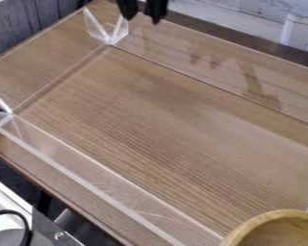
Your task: Remove the green block from inside the brown bowl and put it on the table
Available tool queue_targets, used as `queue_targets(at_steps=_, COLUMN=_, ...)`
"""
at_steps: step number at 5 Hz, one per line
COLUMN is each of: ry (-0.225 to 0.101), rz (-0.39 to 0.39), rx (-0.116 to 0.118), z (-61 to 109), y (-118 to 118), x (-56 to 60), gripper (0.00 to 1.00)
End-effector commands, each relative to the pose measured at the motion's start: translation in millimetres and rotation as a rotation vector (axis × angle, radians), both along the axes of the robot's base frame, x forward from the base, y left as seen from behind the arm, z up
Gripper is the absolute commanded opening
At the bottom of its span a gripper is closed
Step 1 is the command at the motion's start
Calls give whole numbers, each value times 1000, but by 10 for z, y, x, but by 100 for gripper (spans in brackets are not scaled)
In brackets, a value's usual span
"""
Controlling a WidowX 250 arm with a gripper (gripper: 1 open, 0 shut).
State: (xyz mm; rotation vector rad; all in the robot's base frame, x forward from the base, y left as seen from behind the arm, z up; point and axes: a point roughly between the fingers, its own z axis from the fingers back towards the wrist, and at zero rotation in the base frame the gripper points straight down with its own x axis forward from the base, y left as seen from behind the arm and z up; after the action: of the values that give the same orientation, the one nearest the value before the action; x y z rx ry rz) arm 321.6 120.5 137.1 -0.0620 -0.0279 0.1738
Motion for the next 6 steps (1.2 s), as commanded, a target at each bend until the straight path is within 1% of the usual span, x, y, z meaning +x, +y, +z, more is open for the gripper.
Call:
queue_targets(at_steps=1, ry=-26, rz=-14, rx=32, z=-7, y=-16, x=111, gripper=0)
queue_targets(at_steps=2, ry=18, rz=-39, rx=40, z=-212, y=-131, x=103, gripper=0)
queue_targets(at_steps=3, ry=24, rz=-67, rx=93, z=-332, y=-140, x=-59, gripper=0)
queue_targets(at_steps=4, ry=77, rz=-64, rx=86, z=-469, y=-129, x=-127, gripper=0)
queue_targets(at_steps=5, ry=131, rz=-57, rx=71, z=-545, y=-89, x=-136, gripper=0)
queue_targets(at_steps=6, ry=191, rz=-52, rx=48, z=-658, y=-64, x=-157, gripper=0)
